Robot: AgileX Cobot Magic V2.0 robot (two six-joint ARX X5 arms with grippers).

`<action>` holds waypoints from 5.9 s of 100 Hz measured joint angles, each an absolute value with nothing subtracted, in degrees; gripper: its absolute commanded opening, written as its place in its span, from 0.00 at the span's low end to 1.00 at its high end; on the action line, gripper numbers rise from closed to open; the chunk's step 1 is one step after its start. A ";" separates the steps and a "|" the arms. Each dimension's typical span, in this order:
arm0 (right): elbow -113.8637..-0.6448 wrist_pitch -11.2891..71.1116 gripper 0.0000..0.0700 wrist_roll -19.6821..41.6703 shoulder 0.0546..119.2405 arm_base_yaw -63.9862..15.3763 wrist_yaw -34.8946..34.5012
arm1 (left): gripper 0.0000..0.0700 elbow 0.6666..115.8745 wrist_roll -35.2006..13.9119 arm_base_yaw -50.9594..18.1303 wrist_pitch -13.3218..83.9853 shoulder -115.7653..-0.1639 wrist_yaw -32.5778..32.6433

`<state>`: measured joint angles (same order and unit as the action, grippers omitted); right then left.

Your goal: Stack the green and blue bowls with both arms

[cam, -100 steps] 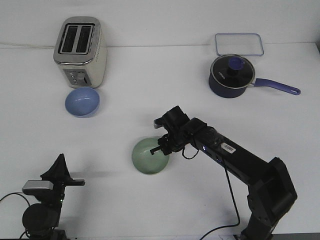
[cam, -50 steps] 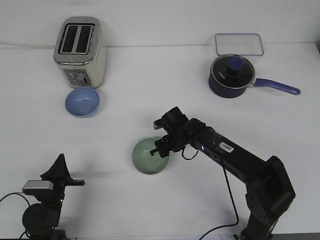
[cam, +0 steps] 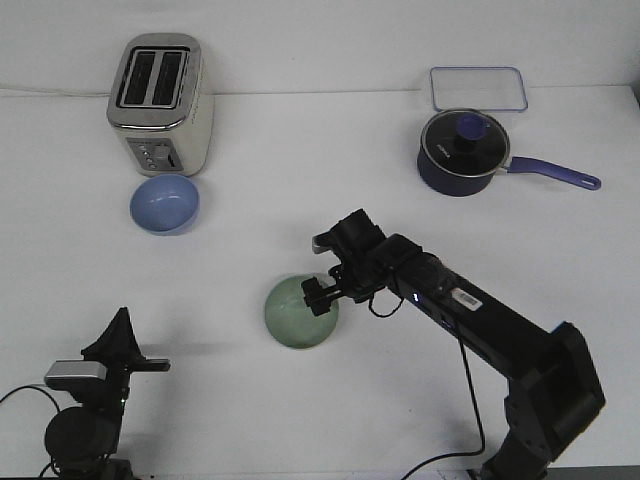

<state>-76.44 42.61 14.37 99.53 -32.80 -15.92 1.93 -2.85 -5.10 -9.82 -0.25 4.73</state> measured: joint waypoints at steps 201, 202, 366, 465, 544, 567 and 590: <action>-38.11 39.55 0.81 1.85 25.26 0.38 -1.67 | 0.02 1.93 -2.48 -5.10 -9.82 -0.25 4.73; -38.11 39.57 0.81 1.85 25.26 0.38 -1.67 | 0.02 1.93 -2.48 -5.10 -9.82 -0.25 4.73; -38.11 39.55 0.81 1.85 25.26 0.38 -1.52 | 0.55 70.46 -6.76 -5.10 52.97 -64.12 4.73; -38.11 39.55 0.81 1.85 25.26 0.38 -1.52 | 0.70 91.48 -6.76 3.60 46.44 -92.03 1.43; -38.11 37.39 0.81 1.85 25.26 0.38 -1.52 | 0.61 97.56 -4.75 5.50 38.74 -114.48 -1.43; -38.11 37.39 0.81 1.85 25.26 0.38 -1.52 | 0.20 97.56 -4.56 5.50 38.39 -116.27 -1.45; -38.11 37.39 0.81 1.85 25.26 0.38 -1.52 | 0.01 97.56 -4.38 5.52 38.09 -116.27 -2.98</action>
